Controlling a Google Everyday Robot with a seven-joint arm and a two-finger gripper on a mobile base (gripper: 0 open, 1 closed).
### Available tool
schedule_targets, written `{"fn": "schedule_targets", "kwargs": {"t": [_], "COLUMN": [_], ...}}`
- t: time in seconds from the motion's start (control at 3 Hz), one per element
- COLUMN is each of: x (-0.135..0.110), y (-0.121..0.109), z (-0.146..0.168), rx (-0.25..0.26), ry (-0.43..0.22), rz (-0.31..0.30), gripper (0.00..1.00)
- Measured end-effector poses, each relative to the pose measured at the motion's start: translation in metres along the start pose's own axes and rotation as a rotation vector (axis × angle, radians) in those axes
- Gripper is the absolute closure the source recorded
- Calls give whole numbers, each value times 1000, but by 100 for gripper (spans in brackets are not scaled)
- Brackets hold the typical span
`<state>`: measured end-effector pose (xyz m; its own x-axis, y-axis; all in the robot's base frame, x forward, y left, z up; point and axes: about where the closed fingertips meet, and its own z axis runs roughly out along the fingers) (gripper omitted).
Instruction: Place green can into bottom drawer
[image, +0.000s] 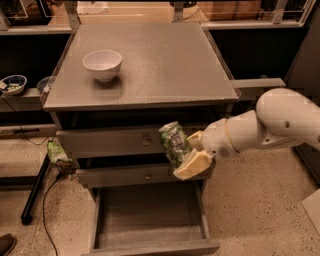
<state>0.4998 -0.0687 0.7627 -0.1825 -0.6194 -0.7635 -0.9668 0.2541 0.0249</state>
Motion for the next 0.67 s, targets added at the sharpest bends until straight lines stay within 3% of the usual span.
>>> {"fn": "schedule_targets", "kwargs": {"t": [0.67], "x": [27], "y": [5], "z": [54], "rx": [-63], "ry": [-37], "rz": [63], "gripper": [100]}}
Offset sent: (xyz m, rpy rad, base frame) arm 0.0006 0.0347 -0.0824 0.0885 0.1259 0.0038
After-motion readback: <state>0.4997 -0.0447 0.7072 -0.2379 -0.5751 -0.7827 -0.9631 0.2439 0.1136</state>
